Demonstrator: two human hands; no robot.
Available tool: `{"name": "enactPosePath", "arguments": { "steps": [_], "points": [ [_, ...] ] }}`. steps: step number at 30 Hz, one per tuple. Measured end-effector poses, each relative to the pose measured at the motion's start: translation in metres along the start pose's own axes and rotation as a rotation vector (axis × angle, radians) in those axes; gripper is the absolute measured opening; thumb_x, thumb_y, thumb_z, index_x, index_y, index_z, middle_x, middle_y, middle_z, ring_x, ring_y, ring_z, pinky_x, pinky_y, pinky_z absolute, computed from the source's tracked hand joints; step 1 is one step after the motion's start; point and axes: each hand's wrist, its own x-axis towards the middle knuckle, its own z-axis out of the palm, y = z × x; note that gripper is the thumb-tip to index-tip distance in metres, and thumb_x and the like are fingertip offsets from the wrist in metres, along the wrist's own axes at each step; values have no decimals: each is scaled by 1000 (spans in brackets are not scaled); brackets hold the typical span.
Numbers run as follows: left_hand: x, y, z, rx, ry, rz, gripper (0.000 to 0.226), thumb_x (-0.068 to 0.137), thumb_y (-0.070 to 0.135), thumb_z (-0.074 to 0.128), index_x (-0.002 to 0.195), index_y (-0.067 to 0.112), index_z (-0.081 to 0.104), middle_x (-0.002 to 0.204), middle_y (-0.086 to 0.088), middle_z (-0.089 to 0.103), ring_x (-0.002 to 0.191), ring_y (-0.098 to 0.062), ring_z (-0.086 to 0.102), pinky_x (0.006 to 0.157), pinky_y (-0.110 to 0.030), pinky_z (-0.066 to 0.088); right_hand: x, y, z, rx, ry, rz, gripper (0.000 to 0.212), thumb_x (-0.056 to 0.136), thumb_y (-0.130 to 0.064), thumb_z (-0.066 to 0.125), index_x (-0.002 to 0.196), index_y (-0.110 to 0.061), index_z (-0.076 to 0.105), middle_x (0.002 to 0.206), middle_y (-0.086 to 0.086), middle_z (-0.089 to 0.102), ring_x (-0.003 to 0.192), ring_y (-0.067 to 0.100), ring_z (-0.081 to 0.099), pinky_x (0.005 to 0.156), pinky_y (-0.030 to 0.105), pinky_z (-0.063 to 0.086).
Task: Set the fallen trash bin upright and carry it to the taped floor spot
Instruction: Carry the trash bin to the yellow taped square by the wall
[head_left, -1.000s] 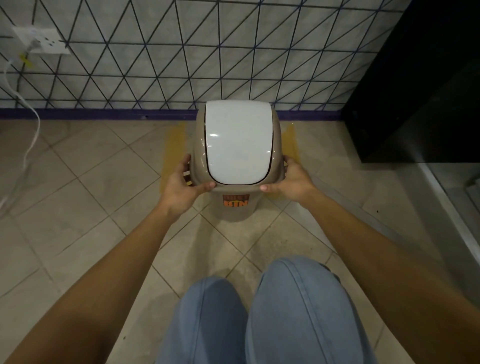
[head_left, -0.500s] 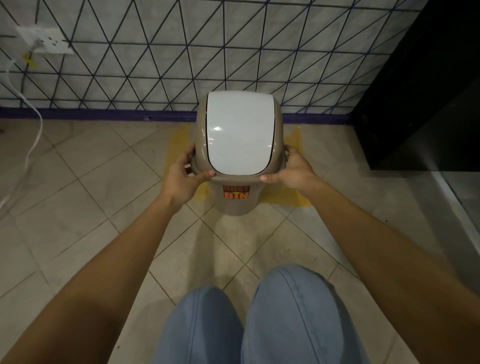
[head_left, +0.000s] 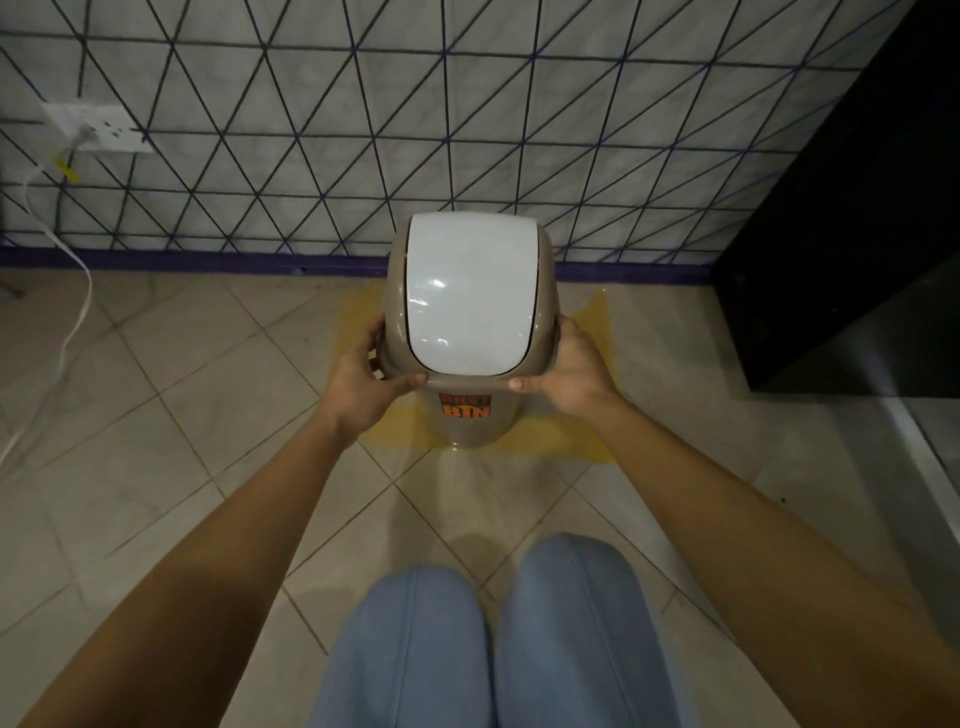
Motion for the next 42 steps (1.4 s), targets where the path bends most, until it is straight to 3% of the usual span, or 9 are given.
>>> {"name": "enactPosePath", "arguments": {
  "steps": [17,19,21,25,30,42],
  "points": [
    [68,2,-3,23,19,54,85,71,9,78,143,23,35,138,-4,47,120,-22,52,83,-22,51,57,-19,-5,-60,86,-21,100,56,-18,87,139,-13,32,139,10,41,129,29,41,106,45,37],
    [76,1,-4,63,43,55,89,69,13,80,144,21,33,143,-4,40,126,-22,46,96,-29,48,60,-21,-5,-69,127,-62,107,56,-18,87,142,-16,24,142,10,35,132,28,35,109,42,32],
    [84,2,-5,171,93,97,97,66,19,83,146,21,27,147,-4,31,132,-18,35,107,-30,33,62,-24,-4,-99,163,-132,115,58,-16,86,146,-18,12,146,10,30,136,27,28,110,41,27],
    [93,11,0,350,138,304,102,67,16,82,148,21,21,146,-4,31,131,-11,32,104,-18,29,66,-28,0,-164,168,-230,110,68,-11,79,148,-19,4,150,10,24,139,25,23,113,42,26],
    [106,18,4,425,153,389,97,69,9,80,148,16,23,144,-10,35,132,-21,34,106,-25,29,78,-29,-3,-186,200,-256,103,71,-11,76,148,-18,7,146,11,28,137,26,27,109,38,29],
    [136,32,11,408,125,392,93,72,6,77,148,12,23,146,-12,32,135,-23,31,112,-38,32,106,-43,-12,-234,176,-238,99,77,-8,71,148,-18,3,149,11,23,136,27,28,110,40,29]
  ]
}}
